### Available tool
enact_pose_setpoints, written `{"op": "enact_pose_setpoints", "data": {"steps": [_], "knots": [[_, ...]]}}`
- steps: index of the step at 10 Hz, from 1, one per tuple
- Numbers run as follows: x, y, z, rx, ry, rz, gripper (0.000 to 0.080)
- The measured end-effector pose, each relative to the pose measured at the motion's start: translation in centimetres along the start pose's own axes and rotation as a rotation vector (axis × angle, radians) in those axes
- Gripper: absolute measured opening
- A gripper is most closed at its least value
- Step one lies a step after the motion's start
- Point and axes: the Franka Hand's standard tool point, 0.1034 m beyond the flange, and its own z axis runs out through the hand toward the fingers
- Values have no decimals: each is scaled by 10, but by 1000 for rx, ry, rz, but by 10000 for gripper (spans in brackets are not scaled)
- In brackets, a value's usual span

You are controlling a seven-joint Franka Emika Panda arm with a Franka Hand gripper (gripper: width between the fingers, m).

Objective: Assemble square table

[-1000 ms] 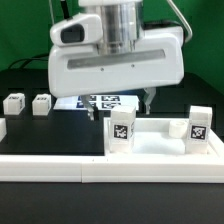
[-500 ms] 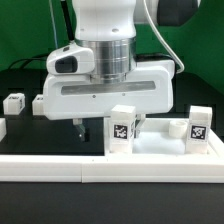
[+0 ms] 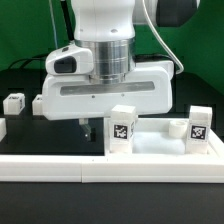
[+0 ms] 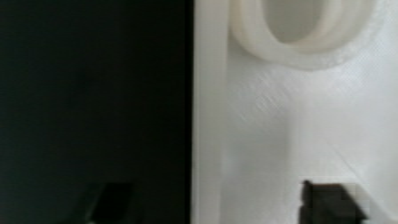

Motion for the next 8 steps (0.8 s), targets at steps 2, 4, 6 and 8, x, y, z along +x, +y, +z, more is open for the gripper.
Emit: {"op": "enact_pose_setpoints", "data": {"steps": [2,4,6,8], "knots": [[0,1,0,0,0,1,71],[0,3,0,-1,2,6,52],[0,3,0,-1,2,7,52],[0,3,0,-1,2,7,52]]}}
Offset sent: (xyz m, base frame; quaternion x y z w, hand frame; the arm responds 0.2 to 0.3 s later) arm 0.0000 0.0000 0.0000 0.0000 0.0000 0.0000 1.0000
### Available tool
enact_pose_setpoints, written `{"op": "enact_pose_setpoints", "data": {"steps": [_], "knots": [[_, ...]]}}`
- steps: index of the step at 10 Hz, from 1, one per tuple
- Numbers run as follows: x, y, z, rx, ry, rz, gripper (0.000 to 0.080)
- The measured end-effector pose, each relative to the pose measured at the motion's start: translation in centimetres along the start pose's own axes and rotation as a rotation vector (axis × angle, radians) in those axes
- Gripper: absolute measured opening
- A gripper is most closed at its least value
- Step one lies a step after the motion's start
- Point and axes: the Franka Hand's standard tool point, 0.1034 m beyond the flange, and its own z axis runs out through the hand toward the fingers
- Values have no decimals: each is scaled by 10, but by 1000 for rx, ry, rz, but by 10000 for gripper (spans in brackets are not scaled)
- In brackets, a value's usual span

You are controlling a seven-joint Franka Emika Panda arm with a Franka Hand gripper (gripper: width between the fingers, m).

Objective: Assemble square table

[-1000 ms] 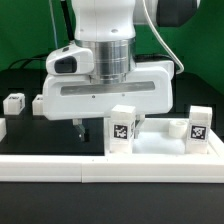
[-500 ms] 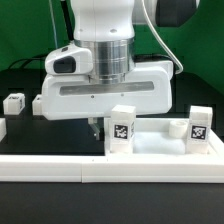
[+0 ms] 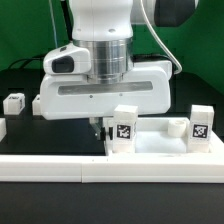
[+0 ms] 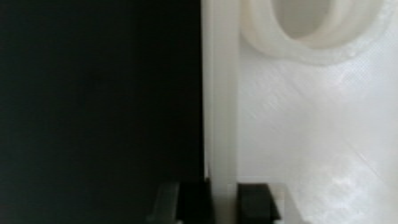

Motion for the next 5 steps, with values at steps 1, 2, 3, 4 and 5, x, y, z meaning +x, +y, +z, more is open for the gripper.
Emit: {"op": "enact_pose_setpoints", "data": {"steps": [1,2,3,4,5], "knots": [[0,0,0,0,0,0,52],[0,0,0,0,0,0,52],[0,0,0,0,0,0,52],[0,1,0,0,0,-17,52],[0,1,0,-3,-1,-35,52]]}}
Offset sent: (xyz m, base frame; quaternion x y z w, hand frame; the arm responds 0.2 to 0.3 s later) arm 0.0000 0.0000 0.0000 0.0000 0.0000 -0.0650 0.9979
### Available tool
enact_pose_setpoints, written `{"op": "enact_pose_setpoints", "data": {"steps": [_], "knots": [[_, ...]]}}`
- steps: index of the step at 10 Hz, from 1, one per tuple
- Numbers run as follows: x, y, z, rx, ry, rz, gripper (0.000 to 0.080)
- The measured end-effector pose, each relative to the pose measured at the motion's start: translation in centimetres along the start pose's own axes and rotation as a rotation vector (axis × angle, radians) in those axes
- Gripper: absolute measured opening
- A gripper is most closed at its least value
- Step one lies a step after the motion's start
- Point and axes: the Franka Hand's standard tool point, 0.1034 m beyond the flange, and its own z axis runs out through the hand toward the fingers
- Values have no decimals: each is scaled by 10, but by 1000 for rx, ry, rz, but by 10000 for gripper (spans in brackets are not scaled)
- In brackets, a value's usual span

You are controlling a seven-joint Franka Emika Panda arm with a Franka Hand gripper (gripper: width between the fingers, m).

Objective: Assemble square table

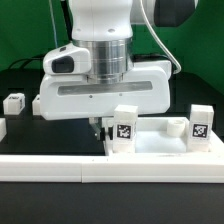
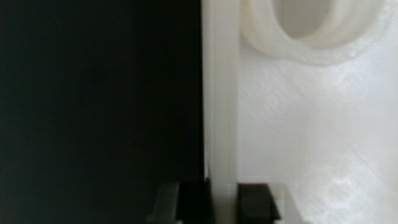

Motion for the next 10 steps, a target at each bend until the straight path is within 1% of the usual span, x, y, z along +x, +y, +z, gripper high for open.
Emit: {"op": "enact_pose_setpoints", "data": {"steps": [1,2,3,5,7,8,9,10], "knots": [[0,6,-1,-2,0,-96,52],[1,11,-2,-27,-5,-222,52],[2,12,-1,-56,1,-267,52],[1,18,-2,-64,-4,-411,54],[1,19,-2,-72,-12,-516,54],[5,13,-3,-75,-18,-562,54],[10,8,-5,-85,-23,-675,54],[13,6,-5,-93,-24,-706,54]]}}
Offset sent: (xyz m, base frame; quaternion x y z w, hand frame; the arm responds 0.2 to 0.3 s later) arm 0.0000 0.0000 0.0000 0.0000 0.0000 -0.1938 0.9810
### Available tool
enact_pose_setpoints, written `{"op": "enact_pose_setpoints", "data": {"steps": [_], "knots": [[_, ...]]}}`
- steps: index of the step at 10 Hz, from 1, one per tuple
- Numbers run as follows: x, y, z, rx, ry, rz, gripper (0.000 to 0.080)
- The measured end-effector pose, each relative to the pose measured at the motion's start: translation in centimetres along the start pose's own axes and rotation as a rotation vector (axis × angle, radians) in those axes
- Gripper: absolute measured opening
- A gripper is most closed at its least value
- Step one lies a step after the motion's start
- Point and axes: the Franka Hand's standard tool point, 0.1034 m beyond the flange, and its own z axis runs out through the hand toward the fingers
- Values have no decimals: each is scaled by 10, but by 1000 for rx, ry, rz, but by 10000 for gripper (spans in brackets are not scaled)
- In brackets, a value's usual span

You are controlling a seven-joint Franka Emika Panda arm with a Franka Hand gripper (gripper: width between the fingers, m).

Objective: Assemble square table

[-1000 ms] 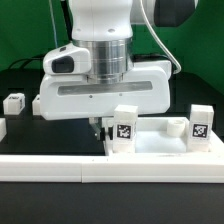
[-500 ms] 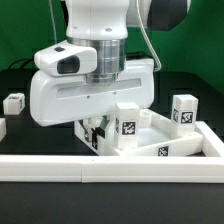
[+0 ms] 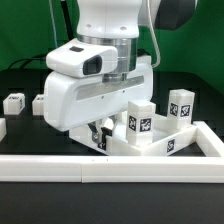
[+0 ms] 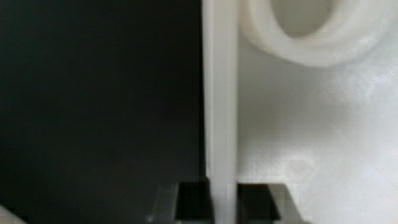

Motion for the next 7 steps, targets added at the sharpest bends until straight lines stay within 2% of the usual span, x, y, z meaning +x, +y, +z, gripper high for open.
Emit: {"op": "enact_pose_setpoints", "data": {"steps": [1,6,7], "knots": [[5,2,-1,-7,-1,-109,54],[-4,10,0,-23,-34,-399,54],[5,3,1,-32,-43,-443,54]]}}
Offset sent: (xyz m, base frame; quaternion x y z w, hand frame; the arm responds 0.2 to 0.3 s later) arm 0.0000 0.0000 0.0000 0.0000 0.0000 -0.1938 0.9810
